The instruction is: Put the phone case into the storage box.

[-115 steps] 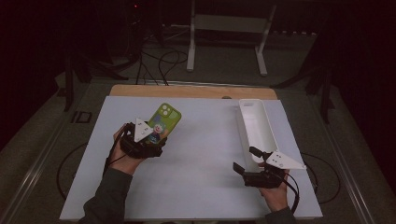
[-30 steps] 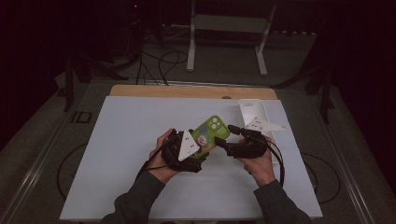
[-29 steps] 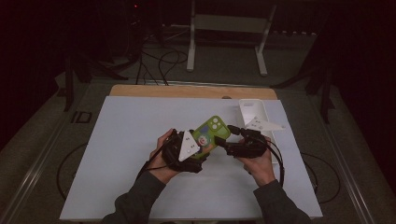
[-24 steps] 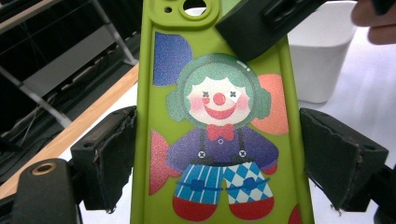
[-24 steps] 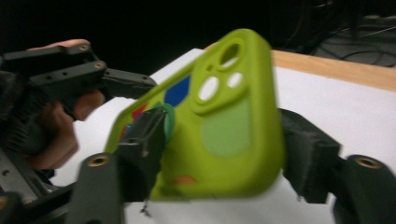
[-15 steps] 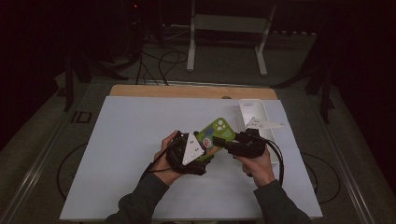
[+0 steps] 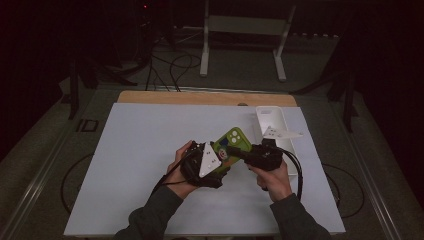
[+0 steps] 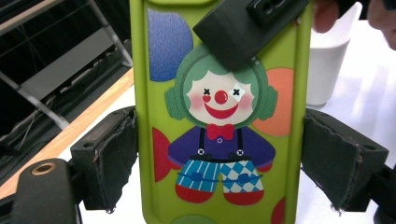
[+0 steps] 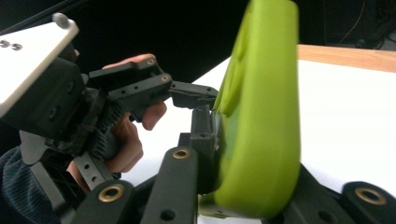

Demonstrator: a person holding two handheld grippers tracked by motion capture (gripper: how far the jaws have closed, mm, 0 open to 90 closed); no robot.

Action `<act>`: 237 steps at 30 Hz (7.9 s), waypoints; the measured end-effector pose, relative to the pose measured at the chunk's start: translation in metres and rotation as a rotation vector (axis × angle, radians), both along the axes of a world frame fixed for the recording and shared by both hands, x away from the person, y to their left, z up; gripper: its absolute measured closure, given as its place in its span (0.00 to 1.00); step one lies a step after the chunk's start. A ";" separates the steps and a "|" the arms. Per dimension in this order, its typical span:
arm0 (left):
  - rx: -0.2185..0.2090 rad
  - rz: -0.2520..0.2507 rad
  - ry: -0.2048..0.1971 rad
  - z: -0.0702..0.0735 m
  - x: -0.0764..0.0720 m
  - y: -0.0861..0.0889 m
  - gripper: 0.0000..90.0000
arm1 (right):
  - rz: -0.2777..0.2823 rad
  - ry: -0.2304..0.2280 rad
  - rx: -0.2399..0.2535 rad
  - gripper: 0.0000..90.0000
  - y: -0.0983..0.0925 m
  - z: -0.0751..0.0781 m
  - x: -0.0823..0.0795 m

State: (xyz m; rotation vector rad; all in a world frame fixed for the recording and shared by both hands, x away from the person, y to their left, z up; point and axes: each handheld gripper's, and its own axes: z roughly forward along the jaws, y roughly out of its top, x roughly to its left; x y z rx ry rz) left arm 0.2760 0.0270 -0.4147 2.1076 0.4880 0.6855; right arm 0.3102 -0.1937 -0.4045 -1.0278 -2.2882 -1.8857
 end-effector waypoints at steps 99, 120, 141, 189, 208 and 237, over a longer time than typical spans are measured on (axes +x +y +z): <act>-0.172 -0.269 0.371 0.000 0.026 0.042 0.24 | 0.236 -0.126 -0.048 0.97 -0.004 0.017 -0.010; -0.201 -0.343 0.388 -0.002 0.024 0.041 0.55 | 0.289 -0.139 -0.064 0.97 0.003 0.016 -0.012; -0.227 -0.367 0.387 -0.004 0.021 0.048 0.78 | 0.274 -0.160 -0.088 0.96 0.000 0.016 -0.012; -0.252 -0.162 0.275 -0.005 0.022 0.054 0.86 | -0.082 -0.103 -0.136 0.13 -0.004 0.014 -0.006; -0.239 -0.033 0.218 -0.005 0.020 0.049 0.86 | -0.157 -0.124 -0.124 0.10 -0.001 0.014 -0.010; -0.231 0.075 0.141 -0.011 0.012 0.033 0.86 | -0.265 -0.104 -0.047 0.10 0.006 0.015 -0.009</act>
